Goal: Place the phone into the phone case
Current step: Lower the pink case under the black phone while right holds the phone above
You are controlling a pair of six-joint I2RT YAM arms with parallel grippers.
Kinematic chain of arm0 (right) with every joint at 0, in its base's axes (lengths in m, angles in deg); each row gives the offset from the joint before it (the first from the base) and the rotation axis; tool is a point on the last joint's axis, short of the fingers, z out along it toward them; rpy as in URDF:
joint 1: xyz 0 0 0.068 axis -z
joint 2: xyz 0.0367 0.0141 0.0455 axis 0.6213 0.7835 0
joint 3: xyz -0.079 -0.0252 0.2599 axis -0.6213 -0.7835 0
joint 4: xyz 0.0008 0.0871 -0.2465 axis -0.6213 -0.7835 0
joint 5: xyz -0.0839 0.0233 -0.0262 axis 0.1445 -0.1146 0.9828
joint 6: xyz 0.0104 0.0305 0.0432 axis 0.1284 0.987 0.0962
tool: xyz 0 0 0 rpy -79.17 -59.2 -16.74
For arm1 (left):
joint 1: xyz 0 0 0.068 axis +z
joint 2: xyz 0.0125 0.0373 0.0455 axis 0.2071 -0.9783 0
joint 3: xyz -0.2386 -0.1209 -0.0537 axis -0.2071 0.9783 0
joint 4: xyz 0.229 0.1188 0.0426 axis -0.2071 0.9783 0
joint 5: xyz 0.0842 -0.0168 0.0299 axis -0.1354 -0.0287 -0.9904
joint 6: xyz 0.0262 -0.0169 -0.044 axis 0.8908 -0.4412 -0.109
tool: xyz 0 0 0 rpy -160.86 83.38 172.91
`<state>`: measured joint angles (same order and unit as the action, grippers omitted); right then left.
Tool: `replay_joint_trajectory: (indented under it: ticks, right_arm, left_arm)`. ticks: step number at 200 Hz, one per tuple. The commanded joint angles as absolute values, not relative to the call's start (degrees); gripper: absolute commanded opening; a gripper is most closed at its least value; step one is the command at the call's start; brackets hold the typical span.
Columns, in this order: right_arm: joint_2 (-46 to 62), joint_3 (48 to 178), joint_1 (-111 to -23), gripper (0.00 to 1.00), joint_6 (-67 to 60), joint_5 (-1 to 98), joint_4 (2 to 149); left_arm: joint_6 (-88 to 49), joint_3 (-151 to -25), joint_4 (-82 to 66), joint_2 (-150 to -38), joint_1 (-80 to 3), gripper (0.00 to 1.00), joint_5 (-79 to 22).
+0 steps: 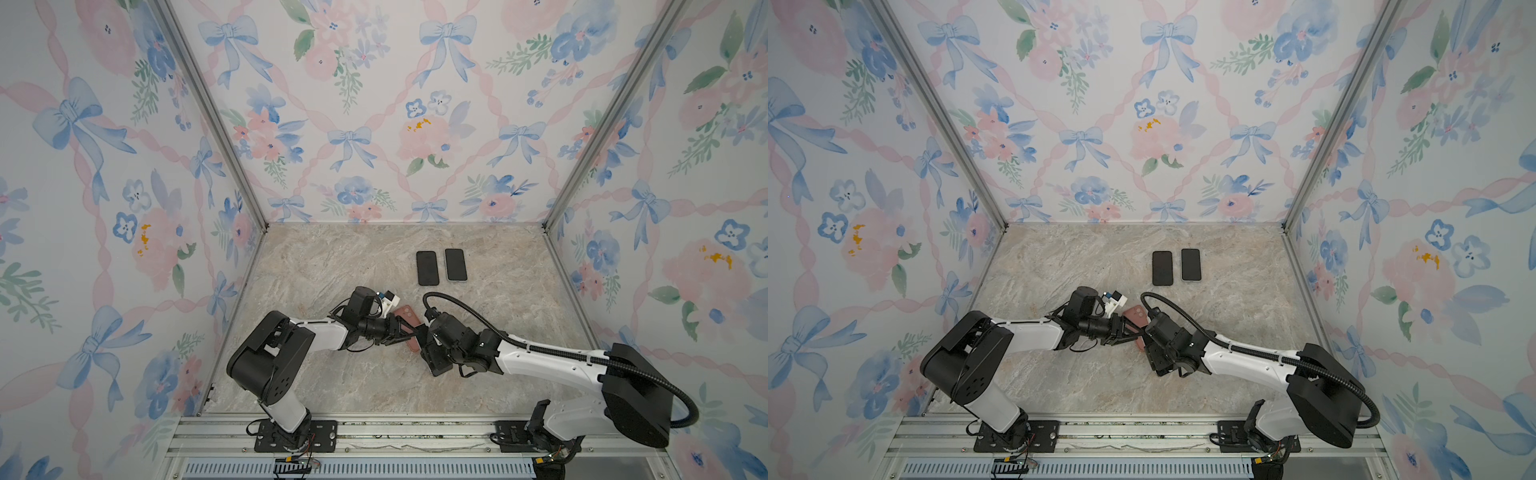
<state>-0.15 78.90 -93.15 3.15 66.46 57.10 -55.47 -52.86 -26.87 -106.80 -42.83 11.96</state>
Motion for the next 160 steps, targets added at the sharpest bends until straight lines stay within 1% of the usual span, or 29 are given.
replay_joint_trajectory:
  ticks: [1,26,60,132,160]
  right_arm:
    - [-1.34,79.06,-92.71,0.64,2.82,65.63,59.05]
    - [-0.75,79.98,-93.01,0.65,2.73,65.49,58.0]
    - [-0.81,80.12,-93.04,0.66,2.72,65.42,58.01]
    - [-0.2,80.56,-93.04,0.67,2.8,64.8,58.49]
    - [-0.16,80.64,-93.08,0.67,2.75,64.54,58.71]
  left_arm:
    - [-56.06,-54.49,-30.89,-108.55,-42.74,0.4,13.72]
    - [-57.38,-55.36,-33.01,-110.38,-42.72,0.33,14.94]
    - [-57.49,-55.5,-33.37,-110.83,-42.9,0.29,14.88]
    - [-57.47,-55.23,-33.36,-112.1,-44.11,0.28,14.18]
    - [-57.36,-55.66,-33.41,-112.55,-44.21,0.24,14.0]
